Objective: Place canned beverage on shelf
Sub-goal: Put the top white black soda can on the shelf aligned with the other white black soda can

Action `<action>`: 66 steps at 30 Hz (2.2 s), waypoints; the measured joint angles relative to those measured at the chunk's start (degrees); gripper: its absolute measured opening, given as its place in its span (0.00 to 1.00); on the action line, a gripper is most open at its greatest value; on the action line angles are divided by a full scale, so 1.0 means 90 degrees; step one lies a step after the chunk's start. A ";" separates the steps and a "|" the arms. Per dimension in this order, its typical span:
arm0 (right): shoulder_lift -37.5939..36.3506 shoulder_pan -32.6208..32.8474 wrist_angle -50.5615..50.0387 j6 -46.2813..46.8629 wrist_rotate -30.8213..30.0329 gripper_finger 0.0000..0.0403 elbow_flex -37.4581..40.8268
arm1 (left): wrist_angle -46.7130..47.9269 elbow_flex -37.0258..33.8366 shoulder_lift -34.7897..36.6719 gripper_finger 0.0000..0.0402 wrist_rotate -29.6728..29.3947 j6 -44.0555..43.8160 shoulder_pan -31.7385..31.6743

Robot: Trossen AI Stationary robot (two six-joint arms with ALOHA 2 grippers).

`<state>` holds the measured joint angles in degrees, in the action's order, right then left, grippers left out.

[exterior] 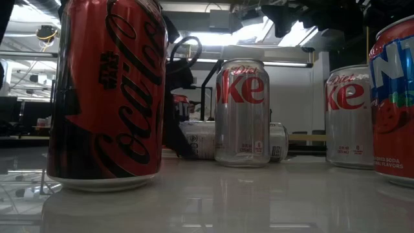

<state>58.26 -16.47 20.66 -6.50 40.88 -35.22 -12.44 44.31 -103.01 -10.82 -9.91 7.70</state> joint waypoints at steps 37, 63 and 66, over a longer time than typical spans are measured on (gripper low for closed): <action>0.0000 -0.0005 -0.0519 -0.0001 -0.0665 0.73 0.0007 | 0.1584 0.0075 0.1290 0.58 -0.0064 -0.0002 -0.0005; 0.0002 0.0453 -0.0373 0.0027 -0.0499 0.73 0.0007 | 0.3595 0.0075 0.3629 0.58 -0.0114 -0.0384 -0.0007; 0.0002 0.0698 -0.0296 0.0027 -0.0486 0.73 0.0007 | 0.3616 0.0075 0.3629 0.58 -0.0052 -0.0386 -0.0005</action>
<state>58.28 -10.19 18.00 -6.26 36.51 -35.16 20.10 44.99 -70.35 -11.29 -13.39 7.66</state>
